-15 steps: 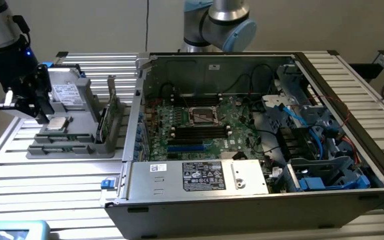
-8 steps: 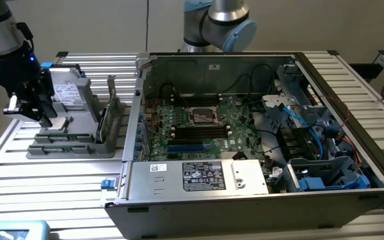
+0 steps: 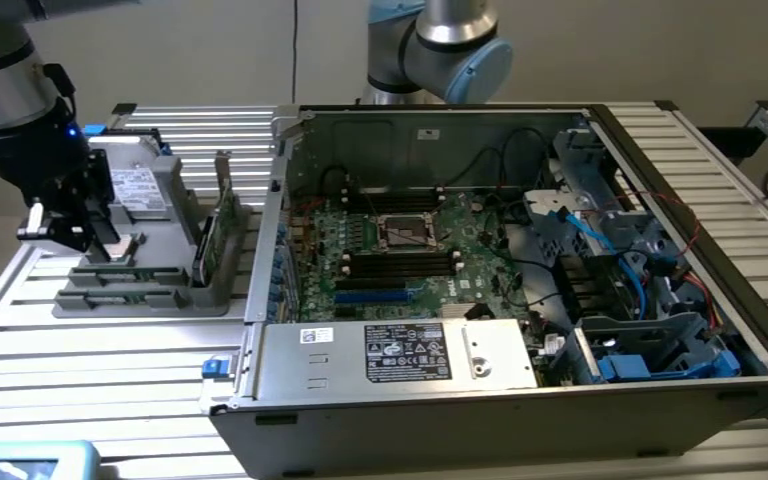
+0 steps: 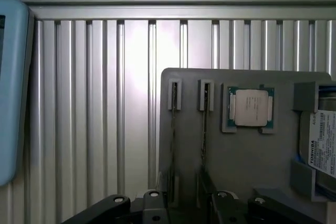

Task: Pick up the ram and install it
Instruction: 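Pick up the ram and move it above insertion slot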

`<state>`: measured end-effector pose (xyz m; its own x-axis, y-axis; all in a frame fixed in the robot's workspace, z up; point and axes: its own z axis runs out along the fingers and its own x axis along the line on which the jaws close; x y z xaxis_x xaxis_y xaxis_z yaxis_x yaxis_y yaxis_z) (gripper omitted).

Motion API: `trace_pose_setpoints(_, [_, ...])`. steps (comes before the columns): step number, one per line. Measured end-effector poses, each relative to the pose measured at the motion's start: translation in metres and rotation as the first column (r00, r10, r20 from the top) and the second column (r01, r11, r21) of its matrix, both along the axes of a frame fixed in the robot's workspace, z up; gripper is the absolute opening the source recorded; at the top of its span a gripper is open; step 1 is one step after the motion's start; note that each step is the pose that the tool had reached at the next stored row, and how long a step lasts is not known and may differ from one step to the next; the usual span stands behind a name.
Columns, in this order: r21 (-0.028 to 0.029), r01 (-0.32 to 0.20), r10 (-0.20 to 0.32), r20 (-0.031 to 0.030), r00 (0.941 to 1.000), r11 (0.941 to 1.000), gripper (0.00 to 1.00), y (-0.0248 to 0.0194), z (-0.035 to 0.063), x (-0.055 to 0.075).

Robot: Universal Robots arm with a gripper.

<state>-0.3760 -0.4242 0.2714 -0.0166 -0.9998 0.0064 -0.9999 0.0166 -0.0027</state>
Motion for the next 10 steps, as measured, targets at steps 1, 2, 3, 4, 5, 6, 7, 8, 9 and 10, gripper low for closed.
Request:
trace_pose_setpoints(1, [0.0001,0.000,0.000,0.0001,1.0000,1.0000,0.36,0.0000,-0.0018,0.000])
trace_pose_setpoints(2, [0.0000,0.000,0.000,0.0000,1.0000,1.0000,0.36,0.0000,-0.0036,0.000])
trace_pose_setpoints(3, [0.0001,0.000,0.000,0.0001,1.0000,1.0000,0.36,-0.0002,-0.0055,0.000])
trace_pose_setpoints(4, [0.0000,0.000,0.000,0.0000,1.0000,1.0000,0.36,-0.0009,-0.0072,0.000])
trace_pose_setpoints(5, [0.0000,0.000,0.000,0.0000,1.0000,1.0000,0.36,-0.0024,-0.0092,0.000])
trace_pose_setpoints(6, [0.0000,0.000,0.000,0.0001,1.0000,1.0000,0.36,-0.0037,-0.0110,0.000])
trace_pose_setpoints(7, [0.0001,0.000,0.000,0.0002,1.0000,1.0000,0.36,-0.0048,-0.0128,0.000])
trace_pose_setpoints(8, [0.0002,0.000,0.000,0.0003,1.0000,1.0000,0.36,-0.0054,-0.0147,0.000])
trace_pose_setpoints(9, [0.0001,0.000,0.000,0.0003,1.0000,1.0000,0.36,-0.0055,-0.0164,0.000])
trace_pose_setpoints(10, [0.0000,0.000,0.000,0.0002,1.0000,1.0000,0.36,-0.0056,-0.0182,0.001])
